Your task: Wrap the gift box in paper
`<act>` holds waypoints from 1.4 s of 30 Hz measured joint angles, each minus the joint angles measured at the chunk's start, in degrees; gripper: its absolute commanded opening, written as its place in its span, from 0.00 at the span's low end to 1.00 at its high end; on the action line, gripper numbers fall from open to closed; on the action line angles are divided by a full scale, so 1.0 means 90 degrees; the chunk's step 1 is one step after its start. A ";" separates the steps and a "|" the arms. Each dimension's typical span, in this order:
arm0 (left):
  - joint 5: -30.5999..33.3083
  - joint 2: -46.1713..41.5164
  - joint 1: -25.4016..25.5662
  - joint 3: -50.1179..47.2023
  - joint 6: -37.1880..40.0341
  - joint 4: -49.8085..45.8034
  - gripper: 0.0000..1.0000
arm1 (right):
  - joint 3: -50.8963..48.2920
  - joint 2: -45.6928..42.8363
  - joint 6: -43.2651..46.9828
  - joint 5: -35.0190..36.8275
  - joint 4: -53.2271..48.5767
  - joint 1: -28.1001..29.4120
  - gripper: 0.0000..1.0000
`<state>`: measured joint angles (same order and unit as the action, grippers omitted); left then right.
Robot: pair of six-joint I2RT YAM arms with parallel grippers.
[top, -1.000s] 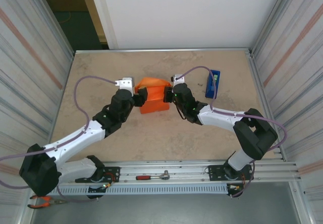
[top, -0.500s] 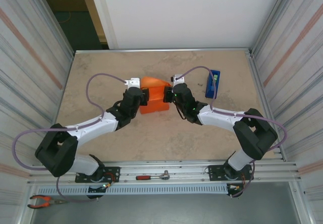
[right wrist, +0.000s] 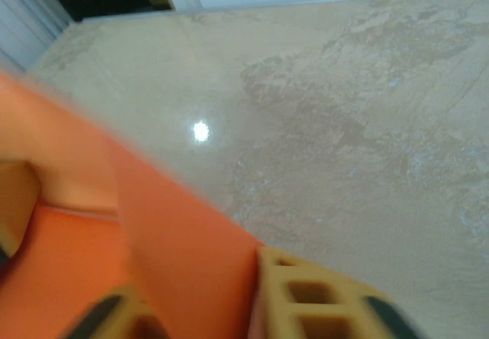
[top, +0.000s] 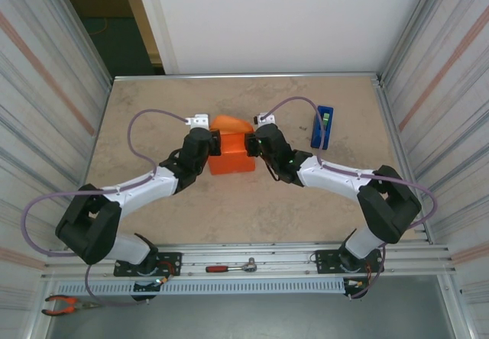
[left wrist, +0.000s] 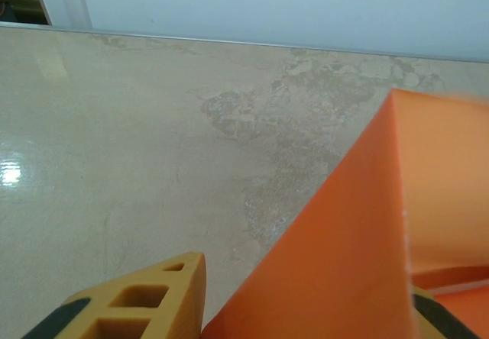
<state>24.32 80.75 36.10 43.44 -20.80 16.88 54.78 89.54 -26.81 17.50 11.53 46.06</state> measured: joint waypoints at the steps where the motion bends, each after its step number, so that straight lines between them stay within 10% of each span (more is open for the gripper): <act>1: -0.0044 0.0015 -0.0012 0.0000 0.0005 0.0027 0.32 | 0.0061 -0.0032 -0.0017 0.0002 -0.0163 0.0024 0.56; 7: -0.0279 0.0078 -0.0092 -0.0007 0.0070 0.0194 0.31 | 0.0729 -0.0350 -0.0136 -0.0007 -0.1302 0.0015 0.99; 30: -0.0753 0.0126 -0.0226 -0.0007 0.0291 0.0304 0.28 | 0.0219 -0.1127 -0.1008 -0.0032 -0.2288 -0.0325 0.99; 36: -0.0760 0.0163 -0.0226 -0.0007 0.0291 0.0311 0.28 | 0.0561 -0.0393 -0.0935 0.0129 -0.2149 -0.0279 0.80; 42: -0.0804 0.0172 -0.0226 -0.0007 0.0294 0.0338 0.27 | 0.0733 0.0041 -0.0784 0.0369 -0.1824 -0.0206 0.32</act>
<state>17.08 82.30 34.06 43.38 -18.15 19.92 61.39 89.91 -33.87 20.82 -4.89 44.21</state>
